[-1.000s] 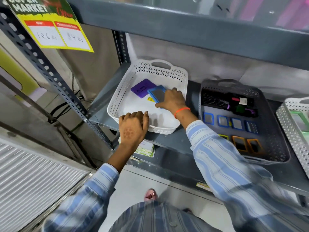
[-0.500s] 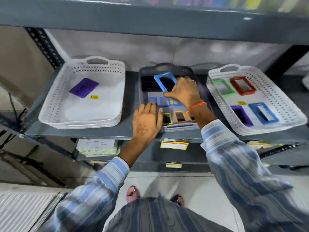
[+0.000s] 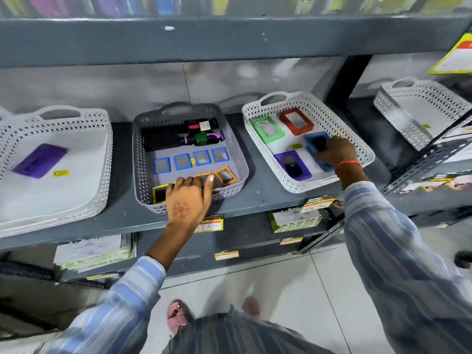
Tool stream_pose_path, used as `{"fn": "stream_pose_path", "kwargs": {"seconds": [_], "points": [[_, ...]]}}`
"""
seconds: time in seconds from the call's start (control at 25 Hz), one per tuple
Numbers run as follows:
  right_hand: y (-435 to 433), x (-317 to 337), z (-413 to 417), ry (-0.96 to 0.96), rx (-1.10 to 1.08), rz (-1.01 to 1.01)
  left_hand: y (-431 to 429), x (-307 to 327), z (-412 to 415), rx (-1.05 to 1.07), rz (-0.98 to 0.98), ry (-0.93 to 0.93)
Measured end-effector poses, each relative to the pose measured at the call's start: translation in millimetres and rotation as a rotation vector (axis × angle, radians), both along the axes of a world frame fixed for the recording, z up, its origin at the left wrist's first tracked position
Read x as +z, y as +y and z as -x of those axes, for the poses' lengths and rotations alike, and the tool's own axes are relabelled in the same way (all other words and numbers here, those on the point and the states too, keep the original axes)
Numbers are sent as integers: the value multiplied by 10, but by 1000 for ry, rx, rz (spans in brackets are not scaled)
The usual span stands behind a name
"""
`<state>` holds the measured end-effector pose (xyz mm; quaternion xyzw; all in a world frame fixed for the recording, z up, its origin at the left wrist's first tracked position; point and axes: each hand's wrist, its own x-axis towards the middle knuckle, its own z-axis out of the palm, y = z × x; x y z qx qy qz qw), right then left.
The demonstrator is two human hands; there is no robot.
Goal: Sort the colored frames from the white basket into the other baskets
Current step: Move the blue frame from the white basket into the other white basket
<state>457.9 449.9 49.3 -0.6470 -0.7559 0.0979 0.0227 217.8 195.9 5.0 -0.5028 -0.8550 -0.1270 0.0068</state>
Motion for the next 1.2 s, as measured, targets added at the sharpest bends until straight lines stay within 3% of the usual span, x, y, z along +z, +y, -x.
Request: {"fn": "stream_pose_path", "kwargs": {"seconds": [0.16, 0.76, 0.96, 1.2], "points": [[197, -105, -240, -23, -12, 101, 8, 0, -40, 23, -5, 19], [194, -11, -198, -87, 23, 155, 12, -2, -47, 36, -11, 12], [-160, 307, 595, 14, 225, 52, -135, 85, 201, 92, -145, 34], [-959, 591, 2311, 118, 640, 38, -652, 269, 1081, 358, -236, 96]]}}
